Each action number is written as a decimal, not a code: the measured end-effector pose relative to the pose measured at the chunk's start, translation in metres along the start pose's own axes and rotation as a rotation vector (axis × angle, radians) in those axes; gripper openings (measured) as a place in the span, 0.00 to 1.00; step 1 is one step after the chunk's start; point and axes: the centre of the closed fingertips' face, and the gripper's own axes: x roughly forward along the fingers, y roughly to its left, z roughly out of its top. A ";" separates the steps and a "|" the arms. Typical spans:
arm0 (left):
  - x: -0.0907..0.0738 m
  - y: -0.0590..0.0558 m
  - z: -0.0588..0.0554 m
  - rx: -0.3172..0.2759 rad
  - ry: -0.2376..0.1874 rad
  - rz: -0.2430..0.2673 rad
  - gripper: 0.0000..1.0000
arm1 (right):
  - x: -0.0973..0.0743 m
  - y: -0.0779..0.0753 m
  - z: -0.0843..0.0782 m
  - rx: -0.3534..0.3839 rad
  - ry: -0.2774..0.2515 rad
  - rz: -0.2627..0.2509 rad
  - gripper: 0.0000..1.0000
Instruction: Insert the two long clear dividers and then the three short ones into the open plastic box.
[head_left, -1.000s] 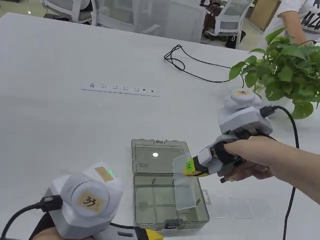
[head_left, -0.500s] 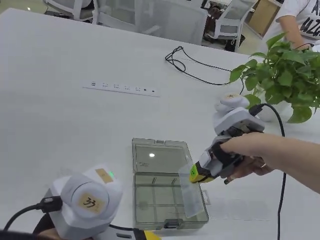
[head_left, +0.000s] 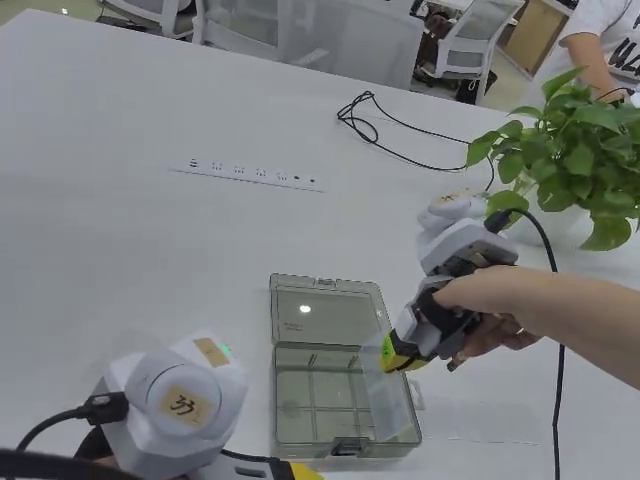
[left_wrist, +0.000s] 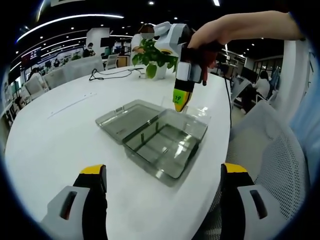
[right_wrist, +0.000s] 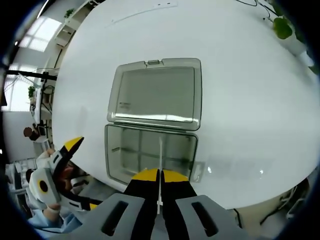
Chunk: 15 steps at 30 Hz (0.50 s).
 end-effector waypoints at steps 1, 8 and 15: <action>0.000 0.000 0.000 -0.001 0.001 0.001 0.97 | 0.000 0.000 0.000 -0.005 0.000 -0.001 0.02; -0.001 0.004 -0.004 -0.014 0.006 0.008 0.96 | 0.004 -0.002 0.002 0.000 0.014 -0.010 0.02; -0.001 0.004 -0.005 -0.020 0.008 0.008 0.95 | 0.009 -0.002 0.003 0.000 0.022 -0.012 0.02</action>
